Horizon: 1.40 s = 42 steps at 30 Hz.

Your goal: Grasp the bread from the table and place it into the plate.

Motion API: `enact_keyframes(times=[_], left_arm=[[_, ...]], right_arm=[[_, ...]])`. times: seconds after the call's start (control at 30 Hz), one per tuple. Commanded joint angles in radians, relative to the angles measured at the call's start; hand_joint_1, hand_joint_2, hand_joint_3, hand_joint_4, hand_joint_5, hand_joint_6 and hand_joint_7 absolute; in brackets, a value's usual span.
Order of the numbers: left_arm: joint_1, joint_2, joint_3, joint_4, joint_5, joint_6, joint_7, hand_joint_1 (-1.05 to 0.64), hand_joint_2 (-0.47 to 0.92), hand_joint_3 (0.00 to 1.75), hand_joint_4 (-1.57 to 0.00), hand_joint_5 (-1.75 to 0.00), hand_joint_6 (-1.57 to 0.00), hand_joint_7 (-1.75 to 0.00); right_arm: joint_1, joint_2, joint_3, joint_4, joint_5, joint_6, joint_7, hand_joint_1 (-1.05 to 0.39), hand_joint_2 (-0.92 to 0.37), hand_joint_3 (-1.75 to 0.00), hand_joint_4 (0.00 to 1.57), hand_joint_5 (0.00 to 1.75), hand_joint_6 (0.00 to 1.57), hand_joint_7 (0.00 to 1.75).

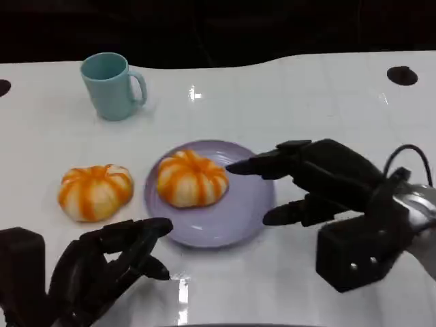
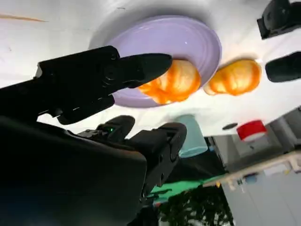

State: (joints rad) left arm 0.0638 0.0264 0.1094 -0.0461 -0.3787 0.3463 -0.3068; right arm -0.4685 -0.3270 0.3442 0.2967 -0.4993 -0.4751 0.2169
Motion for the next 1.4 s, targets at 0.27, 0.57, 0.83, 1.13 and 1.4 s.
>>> enact_keyframes(times=[0.27,0.57,0.83,1.13,1.4], left_arm=[[0.005,0.004,0.007,-0.011,-0.009,0.01,0.009,-0.45,0.92,0.33,-0.65,-1.59,-0.72,-1.1],[0.006,0.005,0.009,-0.014,-0.014,0.018,0.007,-0.44,0.92,0.33,-0.65,-1.6,-0.72,-1.1],[0.014,0.004,0.003,-0.022,-0.005,0.009,0.007,-0.46,0.92,0.32,-0.66,-1.59,-0.72,-1.1],[0.04,0.01,0.007,-0.036,-0.013,0.004,-0.005,-0.46,0.92,0.32,-0.68,-1.57,-0.72,-1.09],[0.052,0.017,0.015,-0.055,-0.022,0.008,-0.013,-0.46,0.92,0.3,-0.67,-1.57,-0.72,-1.08]], right_arm=[[0.235,0.041,-0.126,-0.166,0.26,0.021,-0.006,-0.14,-0.92,-0.04,0.67,1.18,0.89,0.3],[0.364,0.076,-0.168,-0.308,0.462,0.157,0.075,-0.06,-0.45,-1.19,0.6,1.72,0.56,1.44],[0.479,0.042,-0.202,-0.413,0.495,0.224,0.128,-0.07,-0.46,-1.21,0.55,1.73,0.5,1.48],[0.626,0.039,-0.246,-0.57,0.541,0.456,0.138,-0.07,-0.59,-0.99,0.46,1.69,0.45,1.44],[0.649,0.067,-0.267,-0.574,0.566,0.542,0.12,-0.12,-0.72,-0.85,0.43,1.72,0.4,1.49]])
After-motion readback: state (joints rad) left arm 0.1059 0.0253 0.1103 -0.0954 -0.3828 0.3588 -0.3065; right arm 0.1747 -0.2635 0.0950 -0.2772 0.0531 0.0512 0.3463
